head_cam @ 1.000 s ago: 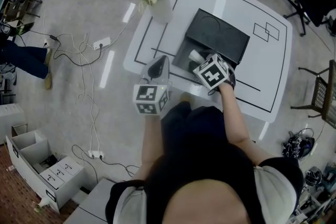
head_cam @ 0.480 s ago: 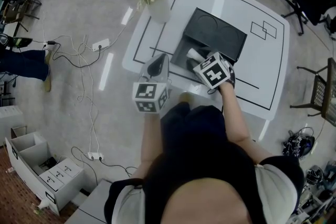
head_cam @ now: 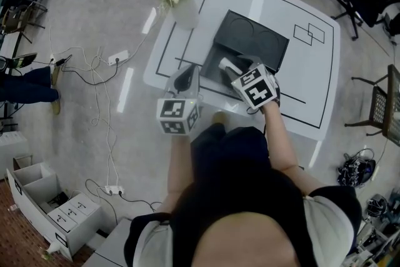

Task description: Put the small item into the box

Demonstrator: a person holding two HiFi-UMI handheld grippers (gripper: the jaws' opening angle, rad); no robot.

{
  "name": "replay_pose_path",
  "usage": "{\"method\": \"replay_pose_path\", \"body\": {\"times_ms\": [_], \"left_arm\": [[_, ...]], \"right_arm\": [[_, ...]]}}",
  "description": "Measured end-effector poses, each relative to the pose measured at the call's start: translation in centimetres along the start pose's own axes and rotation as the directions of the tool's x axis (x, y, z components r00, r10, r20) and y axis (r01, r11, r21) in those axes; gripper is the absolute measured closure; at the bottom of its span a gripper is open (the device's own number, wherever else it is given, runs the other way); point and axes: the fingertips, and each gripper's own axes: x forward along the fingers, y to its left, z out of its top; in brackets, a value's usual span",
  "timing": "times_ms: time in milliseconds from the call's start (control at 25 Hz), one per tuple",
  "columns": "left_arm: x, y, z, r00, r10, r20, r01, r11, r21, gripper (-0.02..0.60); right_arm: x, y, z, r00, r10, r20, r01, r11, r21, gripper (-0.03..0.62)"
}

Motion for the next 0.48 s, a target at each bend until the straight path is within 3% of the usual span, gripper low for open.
{"method": "replay_pose_path", "body": {"times_ms": [480], "left_arm": [[0.3, -1.2, 0.3, 1.000, -0.022, 0.008, 0.022, 1.000, 0.010, 0.572]], "right_arm": [[-2.7, -0.8, 0.4, 0.995, -0.024, 0.096, 0.016, 0.997, 0.080, 0.431]]}}
